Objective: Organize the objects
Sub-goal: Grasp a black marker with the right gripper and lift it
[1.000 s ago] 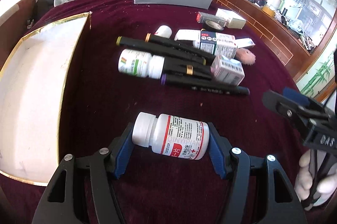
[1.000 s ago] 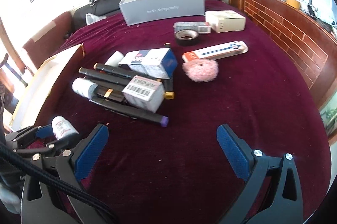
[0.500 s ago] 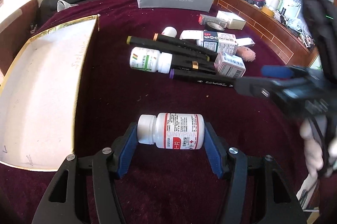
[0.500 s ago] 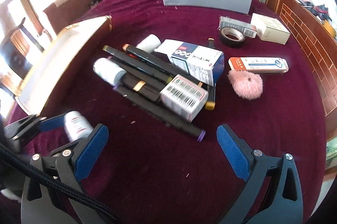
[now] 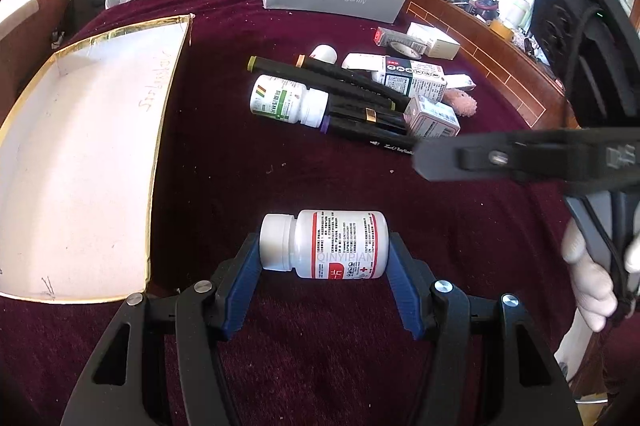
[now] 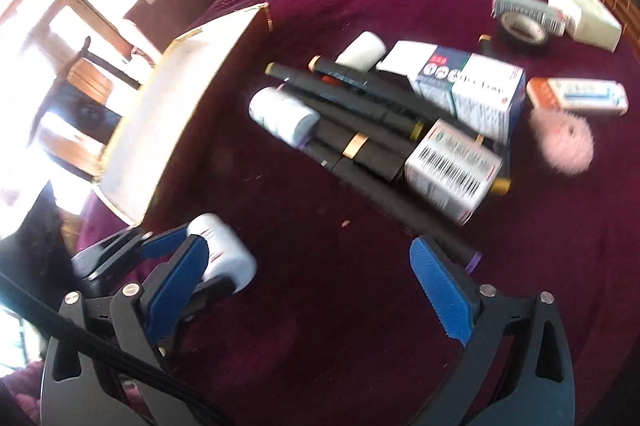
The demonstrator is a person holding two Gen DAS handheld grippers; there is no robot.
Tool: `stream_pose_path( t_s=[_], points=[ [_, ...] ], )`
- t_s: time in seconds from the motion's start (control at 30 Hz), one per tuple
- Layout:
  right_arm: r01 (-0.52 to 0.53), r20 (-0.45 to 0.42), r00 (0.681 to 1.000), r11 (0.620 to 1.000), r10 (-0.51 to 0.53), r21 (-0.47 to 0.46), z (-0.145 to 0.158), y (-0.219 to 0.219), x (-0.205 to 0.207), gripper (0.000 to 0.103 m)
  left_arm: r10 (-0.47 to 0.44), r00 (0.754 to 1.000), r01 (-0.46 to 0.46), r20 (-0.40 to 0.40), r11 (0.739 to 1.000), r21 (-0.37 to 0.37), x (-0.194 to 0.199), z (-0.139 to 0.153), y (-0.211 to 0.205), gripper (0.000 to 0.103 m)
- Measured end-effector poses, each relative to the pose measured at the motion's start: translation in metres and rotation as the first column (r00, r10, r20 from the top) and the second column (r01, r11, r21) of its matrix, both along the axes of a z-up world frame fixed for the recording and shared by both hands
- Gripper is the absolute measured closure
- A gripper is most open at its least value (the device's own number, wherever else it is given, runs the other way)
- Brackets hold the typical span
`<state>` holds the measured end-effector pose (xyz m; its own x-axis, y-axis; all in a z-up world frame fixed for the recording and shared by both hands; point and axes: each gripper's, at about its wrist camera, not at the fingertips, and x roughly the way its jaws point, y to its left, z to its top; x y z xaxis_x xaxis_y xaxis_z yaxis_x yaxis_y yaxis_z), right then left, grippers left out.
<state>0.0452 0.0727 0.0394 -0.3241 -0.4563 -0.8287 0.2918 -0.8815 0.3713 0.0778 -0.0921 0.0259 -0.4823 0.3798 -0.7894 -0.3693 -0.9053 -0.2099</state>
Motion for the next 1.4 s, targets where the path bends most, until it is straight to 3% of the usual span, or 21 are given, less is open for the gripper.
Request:
stream_pose_path(
  t_s=[0.17,0.23,0.3,0.33,0.43,0.5,0.6,0.67,0.8,0.9,0.93,1.0,1.2,1.4],
  points=[
    [-0.052,-0.013,0.998,0.996,0.053,0.073,-0.003,-0.017,-0.019,0.005,-0.003,1.000,0.003,0.022,0.999,0.043,0.008,0.001,-0.008,0.048],
    [-0.028,-0.013,0.999,0.991,0.030,0.129,-0.012,-0.020,-0.033,0.005,-0.007,1.000,0.006,0.023,0.998,0.056,0.011,0.003,-0.010,0.048],
    [-0.014,0.073,0.997,0.997,0.008,0.076,-0.027,-0.014,-0.043,0.004,-0.014,1.000,0.013,0.014,0.998,0.057,0.014,0.005,-0.011,0.048],
    [-0.001,0.062,0.998,0.999,-0.002,0.044,-0.026,-0.010,-0.042,0.004,-0.018,1.000,0.017,0.010,0.998,0.058,0.016,0.007,-0.012,0.048],
    [-0.054,0.169,0.983,0.992,0.072,-0.112,-0.024,-0.004,-0.031,0.004,-0.027,1.000,0.026,0.008,0.997,0.079,0.018,0.010,-0.016,0.048],
    [-0.075,0.191,0.976,0.988,0.101,-0.136,-0.023,-0.005,-0.024,0.005,-0.029,1.000,0.028,0.007,0.996,0.084,0.018,0.011,-0.016,0.048],
    [-0.055,0.158,0.985,0.997,0.064,-0.063,-0.019,-0.006,-0.023,0.011,-0.022,1.000,0.021,0.015,0.997,0.070,0.017,0.007,-0.016,0.048],
    [-0.005,0.110,0.994,0.999,0.000,0.042,-0.016,-0.009,-0.026,0.018,-0.021,1.000,0.020,0.012,0.998,0.066,0.018,0.006,-0.016,0.048],
    [0.044,0.025,0.998,0.975,-0.051,0.217,-0.011,-0.021,-0.019,0.050,-0.014,1.000,0.013,0.009,0.998,0.062,0.019,0.007,-0.015,0.048],
    [0.063,-0.084,0.996,0.921,-0.034,0.383,-0.011,-0.040,-0.002,0.068,-0.010,1.000,0.009,0.010,0.998,0.064,0.020,0.007,-0.016,0.048],
    [0.058,-0.101,0.995,0.921,-0.020,0.385,-0.011,-0.043,0.005,0.081,-0.006,1.000,0.005,0.011,0.998,0.067,0.021,0.008,-0.017,0.048],
    [0.047,-0.110,0.994,0.924,-0.006,0.379,-0.011,-0.041,0.013,0.089,0.001,1.000,-0.002,0.009,0.998,0.069,0.022,0.009,-0.019,0.048],
    [0.036,-0.094,0.996,0.960,-0.010,0.278,-0.009,-0.038,0.018,0.090,0.048,0.998,-0.045,-0.030,0.996,0.075,0.034,0.021,-0.035,0.048],
    [0.027,-0.107,0.994,0.988,-0.011,0.149,0.018,-0.047,0.037,0.090,0.084,0.993,-0.076,-0.088,0.992,0.098,0.049,0.046,-0.056,0.048]
  ],
)
